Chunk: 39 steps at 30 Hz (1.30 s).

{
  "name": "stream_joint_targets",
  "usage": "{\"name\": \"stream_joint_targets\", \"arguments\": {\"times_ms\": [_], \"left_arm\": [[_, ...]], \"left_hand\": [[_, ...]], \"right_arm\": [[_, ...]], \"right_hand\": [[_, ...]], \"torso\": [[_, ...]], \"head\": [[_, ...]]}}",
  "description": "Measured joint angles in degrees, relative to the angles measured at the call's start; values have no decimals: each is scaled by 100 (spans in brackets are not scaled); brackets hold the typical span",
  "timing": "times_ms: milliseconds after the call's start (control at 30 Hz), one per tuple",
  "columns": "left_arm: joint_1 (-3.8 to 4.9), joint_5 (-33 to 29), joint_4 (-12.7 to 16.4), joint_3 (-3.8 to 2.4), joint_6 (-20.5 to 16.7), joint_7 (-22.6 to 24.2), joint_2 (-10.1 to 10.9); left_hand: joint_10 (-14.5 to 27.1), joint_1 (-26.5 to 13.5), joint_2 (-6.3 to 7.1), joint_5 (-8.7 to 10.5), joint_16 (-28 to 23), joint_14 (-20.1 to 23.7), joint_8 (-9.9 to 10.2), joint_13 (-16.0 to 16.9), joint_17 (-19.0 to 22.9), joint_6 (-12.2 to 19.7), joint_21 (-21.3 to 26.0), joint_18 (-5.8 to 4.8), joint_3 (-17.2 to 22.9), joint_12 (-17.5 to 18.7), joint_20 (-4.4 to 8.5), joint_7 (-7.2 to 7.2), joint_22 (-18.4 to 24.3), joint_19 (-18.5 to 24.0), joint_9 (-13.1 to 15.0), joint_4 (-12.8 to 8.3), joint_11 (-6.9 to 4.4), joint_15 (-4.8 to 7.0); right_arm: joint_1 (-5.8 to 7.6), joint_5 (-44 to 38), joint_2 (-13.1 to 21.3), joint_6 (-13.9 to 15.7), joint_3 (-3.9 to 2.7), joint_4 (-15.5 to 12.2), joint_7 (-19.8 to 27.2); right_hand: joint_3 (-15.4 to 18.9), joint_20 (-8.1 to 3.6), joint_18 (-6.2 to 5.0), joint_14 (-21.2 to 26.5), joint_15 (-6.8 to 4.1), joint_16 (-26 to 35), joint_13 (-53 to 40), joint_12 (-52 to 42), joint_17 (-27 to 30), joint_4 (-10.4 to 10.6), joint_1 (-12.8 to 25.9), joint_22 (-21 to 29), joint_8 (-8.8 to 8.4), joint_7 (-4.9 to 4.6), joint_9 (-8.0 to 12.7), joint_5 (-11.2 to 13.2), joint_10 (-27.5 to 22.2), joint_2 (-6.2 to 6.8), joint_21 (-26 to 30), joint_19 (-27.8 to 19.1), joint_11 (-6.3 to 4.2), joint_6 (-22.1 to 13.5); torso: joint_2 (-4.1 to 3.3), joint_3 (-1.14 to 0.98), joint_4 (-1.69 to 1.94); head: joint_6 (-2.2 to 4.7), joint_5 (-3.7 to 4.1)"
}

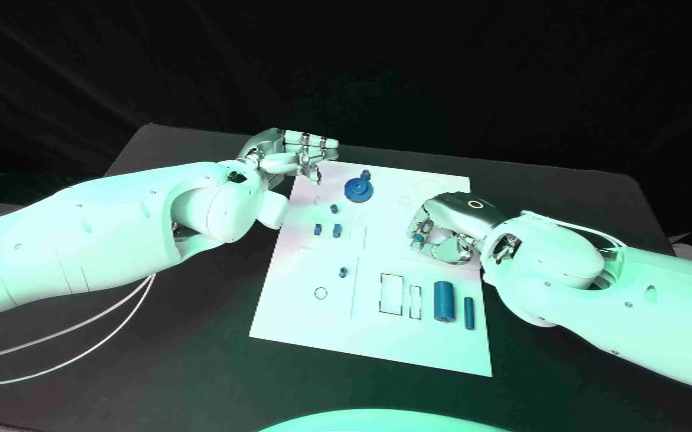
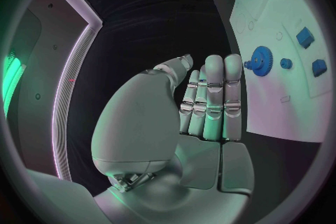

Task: Assemble the parts on the task board

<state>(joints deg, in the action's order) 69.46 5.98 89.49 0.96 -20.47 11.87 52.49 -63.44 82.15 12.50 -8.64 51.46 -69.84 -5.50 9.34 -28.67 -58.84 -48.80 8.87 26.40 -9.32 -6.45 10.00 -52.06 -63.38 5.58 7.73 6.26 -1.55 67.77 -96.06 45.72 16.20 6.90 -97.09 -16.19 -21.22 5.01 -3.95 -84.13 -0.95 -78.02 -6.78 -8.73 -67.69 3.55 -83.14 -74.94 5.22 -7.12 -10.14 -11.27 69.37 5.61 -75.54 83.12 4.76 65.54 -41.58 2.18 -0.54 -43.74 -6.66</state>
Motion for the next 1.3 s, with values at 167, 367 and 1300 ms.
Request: {"name": "stream_joint_targets", "arguments": {"times_ms": [167,367,1300], "left_arm": [[0,0,0,0,0,-1,0],[0,0,0,0,1,-1,0],[-1,-2,-46,2,0,-5,-44]], "left_hand": [[0,0,0,0,0,0,0,0,0,0,0,-1,0,0,0,0,0,0,0,0,0,0],[0,0,0,0,0,0,0,0,6,0,0,0,0,-23,0,0,0,0,1,0,0,0],[21,0,0,0,0,0,0,0,10,0,0,0,0,-23,0,0,9,0,1,0,21,0]], "right_arm": [[-6,-9,-23,-12,2,28,0],[-14,-15,-43,-12,5,56,0],[129,-24,269,298,-45,-751,-33]], "right_hand": [[0,0,0,0,0,0,0,32,0,0,-9,0,-5,0,1,0,11,12,0,0,11,-1],[-89,0,0,0,1,0,0,55,1,-87,35,1,-39,-2,2,0,21,78,0,0,20,-3],[-238,0,0,0,1,-45,-14,123,-65,-175,42,3,-50,-23,-12,-72,32,84,-151,40,32,43]], "torso": [[1,1,0],[-1,1,1],[5,-2,-2]], "head": [[-2,-1],[-5,-7],[47,-10]]}}
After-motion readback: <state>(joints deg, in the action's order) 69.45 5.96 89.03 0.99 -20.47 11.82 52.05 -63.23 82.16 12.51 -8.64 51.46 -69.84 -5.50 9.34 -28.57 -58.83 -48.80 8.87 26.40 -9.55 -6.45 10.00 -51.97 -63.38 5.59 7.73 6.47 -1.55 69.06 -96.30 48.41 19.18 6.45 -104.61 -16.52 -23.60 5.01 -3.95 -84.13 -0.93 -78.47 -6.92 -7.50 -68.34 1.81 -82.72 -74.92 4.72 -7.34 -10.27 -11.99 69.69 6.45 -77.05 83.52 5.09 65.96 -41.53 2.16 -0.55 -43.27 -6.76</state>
